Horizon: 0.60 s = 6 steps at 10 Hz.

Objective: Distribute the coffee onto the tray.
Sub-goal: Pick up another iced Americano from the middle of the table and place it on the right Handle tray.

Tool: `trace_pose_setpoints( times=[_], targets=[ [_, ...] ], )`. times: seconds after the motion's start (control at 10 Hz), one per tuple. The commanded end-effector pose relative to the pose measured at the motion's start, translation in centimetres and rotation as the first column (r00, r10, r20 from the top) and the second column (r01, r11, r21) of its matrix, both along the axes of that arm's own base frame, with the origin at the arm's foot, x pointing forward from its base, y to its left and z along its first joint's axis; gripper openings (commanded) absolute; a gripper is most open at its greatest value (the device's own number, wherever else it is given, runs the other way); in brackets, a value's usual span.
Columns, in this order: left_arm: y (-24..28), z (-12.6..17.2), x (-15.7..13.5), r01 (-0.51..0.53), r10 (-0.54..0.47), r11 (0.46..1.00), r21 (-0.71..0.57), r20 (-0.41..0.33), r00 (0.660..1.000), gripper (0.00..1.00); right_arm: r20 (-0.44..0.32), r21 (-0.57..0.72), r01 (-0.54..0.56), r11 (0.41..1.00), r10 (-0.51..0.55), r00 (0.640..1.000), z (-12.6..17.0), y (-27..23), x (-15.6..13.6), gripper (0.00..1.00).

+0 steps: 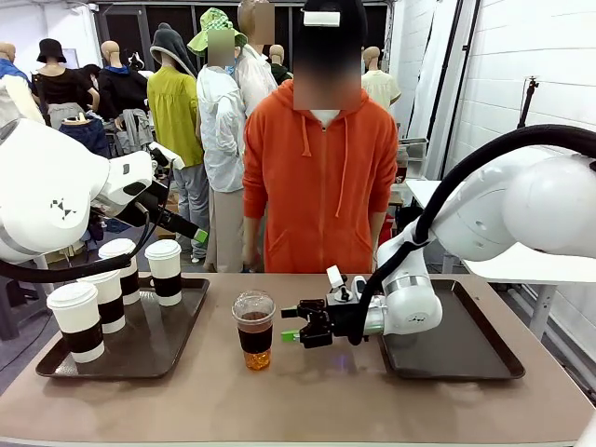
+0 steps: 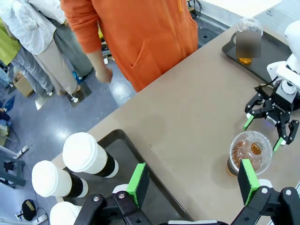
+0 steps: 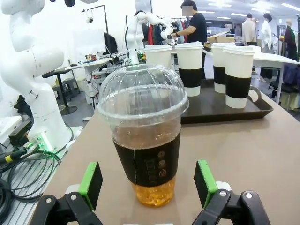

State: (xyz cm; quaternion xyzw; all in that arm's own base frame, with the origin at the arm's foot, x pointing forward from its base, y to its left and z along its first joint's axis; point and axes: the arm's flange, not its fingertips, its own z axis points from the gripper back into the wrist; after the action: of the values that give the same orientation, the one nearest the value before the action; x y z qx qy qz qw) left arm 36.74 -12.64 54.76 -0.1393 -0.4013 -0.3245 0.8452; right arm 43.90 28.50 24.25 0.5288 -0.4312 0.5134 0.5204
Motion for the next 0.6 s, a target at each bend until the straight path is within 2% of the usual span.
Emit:
trace_pose_setpoints(
  times=[0.0,0.5],
  targets=[
    [0.1,0.0,0.0,-0.001,0.001,1.000,-0.006,-0.002,1.000,1.00,0.014,-0.014,0.021,1.000,-0.021,1.000,-0.6,1.6,0.3,1.00],
    [0.1,0.0,0.0,-0.001,0.001,1.000,-0.006,-0.002,1.000,1.00,-0.005,-0.042,0.008,0.999,-0.008,1.000,-1.2,3.2,0.1,1.00]
  ],
)
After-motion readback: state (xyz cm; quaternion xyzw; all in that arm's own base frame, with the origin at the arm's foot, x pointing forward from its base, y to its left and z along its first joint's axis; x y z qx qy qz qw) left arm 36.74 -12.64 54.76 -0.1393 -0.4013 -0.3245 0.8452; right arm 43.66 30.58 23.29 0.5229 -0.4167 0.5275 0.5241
